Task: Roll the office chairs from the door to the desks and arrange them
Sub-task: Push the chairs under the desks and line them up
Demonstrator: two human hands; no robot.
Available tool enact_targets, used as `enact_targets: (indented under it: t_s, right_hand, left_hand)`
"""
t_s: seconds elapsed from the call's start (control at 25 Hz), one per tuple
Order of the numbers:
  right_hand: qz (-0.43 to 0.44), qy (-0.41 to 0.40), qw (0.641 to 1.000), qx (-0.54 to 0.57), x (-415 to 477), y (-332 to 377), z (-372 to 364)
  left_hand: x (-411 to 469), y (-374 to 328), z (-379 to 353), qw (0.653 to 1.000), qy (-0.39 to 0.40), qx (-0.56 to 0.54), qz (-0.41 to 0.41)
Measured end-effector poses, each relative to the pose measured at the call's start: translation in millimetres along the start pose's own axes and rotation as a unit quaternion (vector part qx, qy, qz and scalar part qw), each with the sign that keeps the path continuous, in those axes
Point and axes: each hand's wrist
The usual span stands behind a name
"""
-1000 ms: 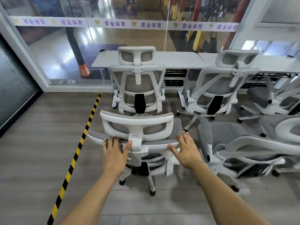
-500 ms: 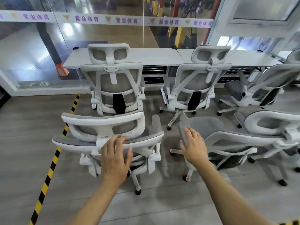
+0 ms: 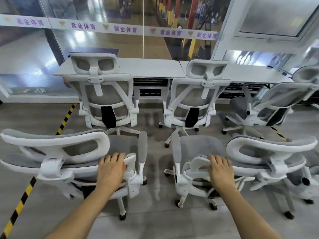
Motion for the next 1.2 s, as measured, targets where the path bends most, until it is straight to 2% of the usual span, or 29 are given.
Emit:
enact_targets:
  t_s: [0.36, 0.76, 1.2]
  right_hand:
    - [0.029, -0.016, 0.998, 0.047, -3.6, -18.4, -0.5]
    - [0.029, 0.006, 0.999, 0.027, -7.0, -32.3, -1.1]
    - [0.025, 0.014, 0.998, 0.059, -0.7, -26.9, 7.3]
  left_hand:
    - [0.7, -10.7, 1.6, 0.999, -0.033, 0.008, 0.014]
    - [-6.5, -8.9, 10.7, 1.0, -0.001, -0.012, 0.022]
    - [-10.7, -10.0, 8.7, 0.999, -0.012, -0.015, 0.029]
Point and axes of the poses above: each hand's wrist, its own x-axis towards the middle knuckle, its own z-axis out of the back of the hand, y = z × x, and after that the axes turned 10 degrees about z, right-handed
